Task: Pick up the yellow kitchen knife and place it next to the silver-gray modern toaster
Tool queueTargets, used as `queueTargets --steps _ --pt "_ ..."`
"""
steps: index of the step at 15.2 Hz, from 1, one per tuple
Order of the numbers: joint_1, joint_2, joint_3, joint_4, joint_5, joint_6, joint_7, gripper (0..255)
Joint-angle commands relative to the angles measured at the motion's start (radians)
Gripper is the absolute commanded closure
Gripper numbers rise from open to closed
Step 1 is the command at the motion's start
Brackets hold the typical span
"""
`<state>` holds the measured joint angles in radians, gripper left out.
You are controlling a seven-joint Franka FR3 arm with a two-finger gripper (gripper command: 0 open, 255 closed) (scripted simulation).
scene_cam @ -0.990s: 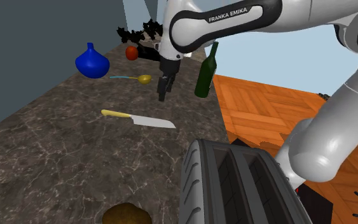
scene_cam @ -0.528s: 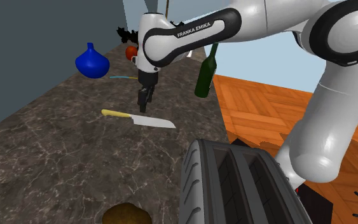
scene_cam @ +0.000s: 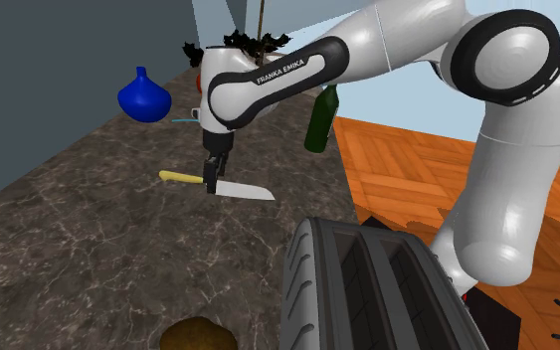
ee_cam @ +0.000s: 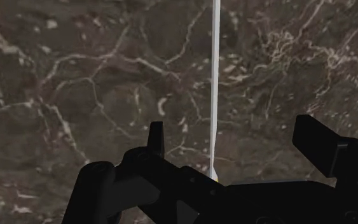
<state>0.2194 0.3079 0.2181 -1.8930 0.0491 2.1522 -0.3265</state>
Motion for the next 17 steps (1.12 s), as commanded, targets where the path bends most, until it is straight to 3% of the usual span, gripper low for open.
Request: queueTargets --steps 1,10,11,17 --pt "0.002 0.011 0.000 -0.014 -0.002 0.026 0.000 0" --pt "0.002 0.015 0.000 -0.018 -0.002 0.033 0.001 0" --pt "0.002 0.015 0.000 -0.018 -0.002 0.033 0.001 255" --pt "0.002 0.015 0.000 -0.018 -0.002 0.033 0.001 255"
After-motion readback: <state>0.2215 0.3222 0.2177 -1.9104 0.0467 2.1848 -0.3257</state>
